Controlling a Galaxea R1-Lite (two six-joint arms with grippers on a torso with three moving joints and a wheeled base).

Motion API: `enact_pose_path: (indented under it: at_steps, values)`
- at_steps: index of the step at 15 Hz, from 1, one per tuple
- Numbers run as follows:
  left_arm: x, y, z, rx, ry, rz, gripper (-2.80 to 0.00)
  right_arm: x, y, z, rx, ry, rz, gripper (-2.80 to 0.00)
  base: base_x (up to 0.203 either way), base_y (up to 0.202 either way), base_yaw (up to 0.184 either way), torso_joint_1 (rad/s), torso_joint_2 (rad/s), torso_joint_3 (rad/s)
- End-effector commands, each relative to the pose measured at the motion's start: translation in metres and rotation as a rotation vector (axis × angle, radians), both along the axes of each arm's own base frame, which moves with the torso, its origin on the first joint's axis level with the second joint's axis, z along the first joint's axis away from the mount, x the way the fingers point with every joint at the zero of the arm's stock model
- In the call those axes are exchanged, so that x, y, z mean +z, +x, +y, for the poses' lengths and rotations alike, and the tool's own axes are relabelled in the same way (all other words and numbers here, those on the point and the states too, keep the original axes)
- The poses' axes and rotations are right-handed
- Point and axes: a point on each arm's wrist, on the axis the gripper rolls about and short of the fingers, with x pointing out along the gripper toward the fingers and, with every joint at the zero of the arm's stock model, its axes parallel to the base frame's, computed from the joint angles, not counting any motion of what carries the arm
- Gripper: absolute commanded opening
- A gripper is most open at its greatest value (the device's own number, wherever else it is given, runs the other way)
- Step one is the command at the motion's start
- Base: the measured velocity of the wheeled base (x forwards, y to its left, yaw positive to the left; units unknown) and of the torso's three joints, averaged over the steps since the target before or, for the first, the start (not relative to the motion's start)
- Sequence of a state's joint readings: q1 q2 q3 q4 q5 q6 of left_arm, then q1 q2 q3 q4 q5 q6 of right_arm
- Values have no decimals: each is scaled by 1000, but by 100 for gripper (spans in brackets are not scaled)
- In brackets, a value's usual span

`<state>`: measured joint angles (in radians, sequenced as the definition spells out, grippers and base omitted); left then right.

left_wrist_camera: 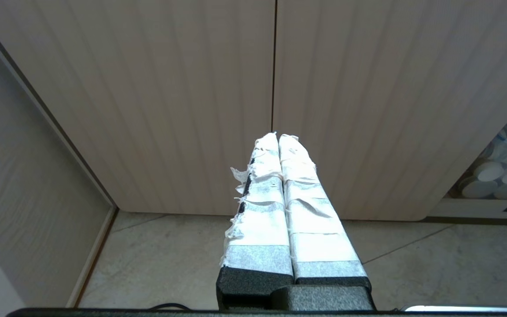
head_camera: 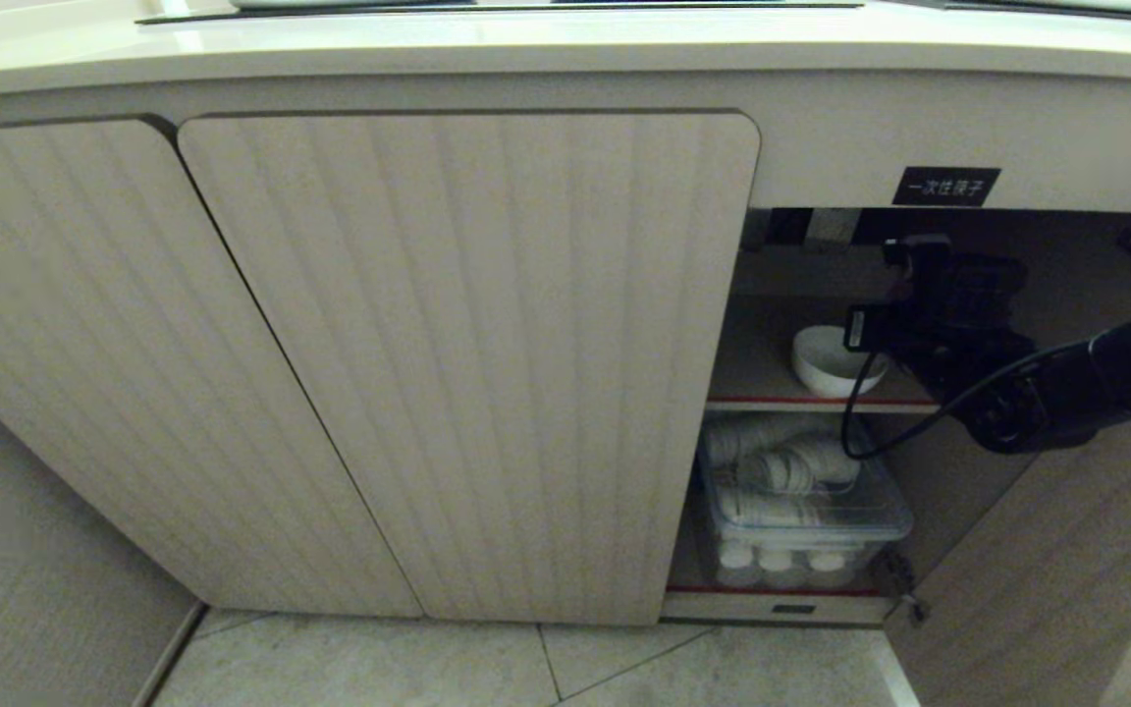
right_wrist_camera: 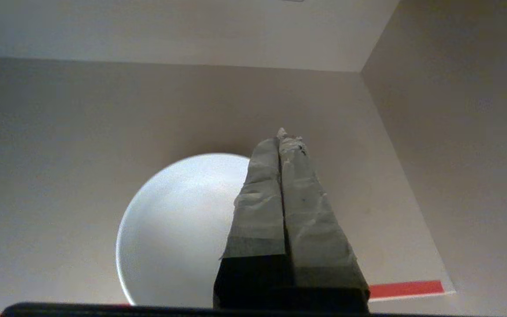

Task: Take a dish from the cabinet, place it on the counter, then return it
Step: Close the cabinet door

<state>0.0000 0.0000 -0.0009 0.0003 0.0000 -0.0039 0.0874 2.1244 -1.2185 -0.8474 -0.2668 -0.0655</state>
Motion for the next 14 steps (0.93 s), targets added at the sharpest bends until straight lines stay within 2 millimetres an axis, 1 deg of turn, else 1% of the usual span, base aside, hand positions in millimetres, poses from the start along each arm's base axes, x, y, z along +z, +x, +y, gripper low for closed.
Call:
enact_pose_path:
  at_steps: [1, 7, 10, 14]
  values:
    - [0, 0, 0, 0, -1, 0, -280, 4, -7, 0, 2, 0, -5, -280, 0, 0, 0, 0, 0, 0]
    - [0, 0, 0, 0, -1, -1, -280, 2, -32, 4, 18, 4, 5, -280, 0, 0, 0, 0, 0, 0]
    - [0, 0, 0, 0, -1, 1, -280, 9, -49, 11, 41, 8, -35, -280, 0, 0, 0, 0, 0, 0]
    - [0, 0, 0, 0, -1, -1, -280, 11, -74, 15, 60, 8, -33, -280, 0, 0, 0, 0, 0, 0]
